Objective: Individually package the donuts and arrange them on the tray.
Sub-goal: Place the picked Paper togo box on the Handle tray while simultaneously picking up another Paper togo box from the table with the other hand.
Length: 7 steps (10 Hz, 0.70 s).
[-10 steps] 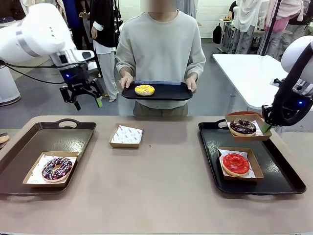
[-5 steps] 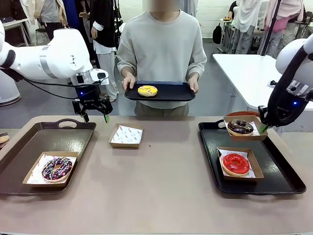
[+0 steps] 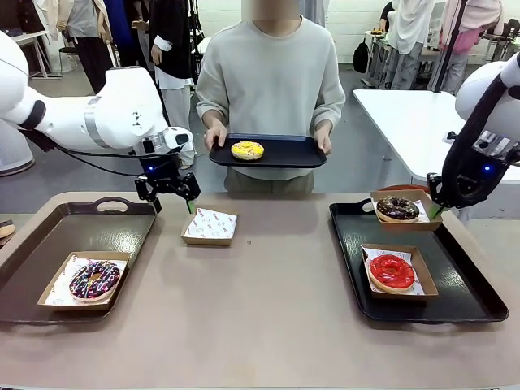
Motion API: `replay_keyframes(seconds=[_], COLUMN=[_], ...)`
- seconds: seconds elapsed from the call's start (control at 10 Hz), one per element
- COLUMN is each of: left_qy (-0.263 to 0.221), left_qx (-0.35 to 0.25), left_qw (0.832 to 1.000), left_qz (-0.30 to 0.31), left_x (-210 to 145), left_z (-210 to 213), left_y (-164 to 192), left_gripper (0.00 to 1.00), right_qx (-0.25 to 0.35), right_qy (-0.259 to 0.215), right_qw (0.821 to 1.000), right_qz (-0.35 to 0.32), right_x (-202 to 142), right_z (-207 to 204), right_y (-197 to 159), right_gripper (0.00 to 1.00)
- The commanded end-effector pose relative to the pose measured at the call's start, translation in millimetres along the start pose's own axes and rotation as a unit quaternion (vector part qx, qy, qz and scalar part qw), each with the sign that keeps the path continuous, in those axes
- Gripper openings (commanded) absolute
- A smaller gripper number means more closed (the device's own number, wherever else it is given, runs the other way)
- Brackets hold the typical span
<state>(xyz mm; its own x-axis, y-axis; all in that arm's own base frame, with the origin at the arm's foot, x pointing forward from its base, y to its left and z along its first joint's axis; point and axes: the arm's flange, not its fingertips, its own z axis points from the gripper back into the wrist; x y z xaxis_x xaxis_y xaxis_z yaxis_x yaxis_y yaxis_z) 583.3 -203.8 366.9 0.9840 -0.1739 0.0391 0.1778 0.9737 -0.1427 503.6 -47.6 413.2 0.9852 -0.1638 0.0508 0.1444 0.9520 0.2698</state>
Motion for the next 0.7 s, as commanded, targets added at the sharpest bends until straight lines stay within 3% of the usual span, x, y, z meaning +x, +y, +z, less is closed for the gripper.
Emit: replay_keyframes(seconds=[0.0, 0.3, 0.6], left_qy=[-0.025, -0.046, -0.027], left_qx=[0.012, -0.001, -0.001], left_qw=[0.999, 0.998, 1.000], left_qz=[0.022, 0.033, 0.016], left_x=[2.9, 1.8, 7.4], left_z=[-11.7, -11.5, -13.2], left_y=[-6.4, -2.7, -6.2], left_gripper=[1.00, 1.00, 1.00], right_qx=[0.000, 0.000, 0.000], right_qy=[-0.002, -0.002, -0.002], right_qw=[1.000, 1.000, 1.000], right_qz=[0.006, 0.006, 0.006], right_x=[-3.6, -3.6, -3.6], right_z=[-0.4, -0.4, -0.4], right_y=[-2.4, -2.4, -2.4], right_gripper=[0.01, 0.01, 0.01])
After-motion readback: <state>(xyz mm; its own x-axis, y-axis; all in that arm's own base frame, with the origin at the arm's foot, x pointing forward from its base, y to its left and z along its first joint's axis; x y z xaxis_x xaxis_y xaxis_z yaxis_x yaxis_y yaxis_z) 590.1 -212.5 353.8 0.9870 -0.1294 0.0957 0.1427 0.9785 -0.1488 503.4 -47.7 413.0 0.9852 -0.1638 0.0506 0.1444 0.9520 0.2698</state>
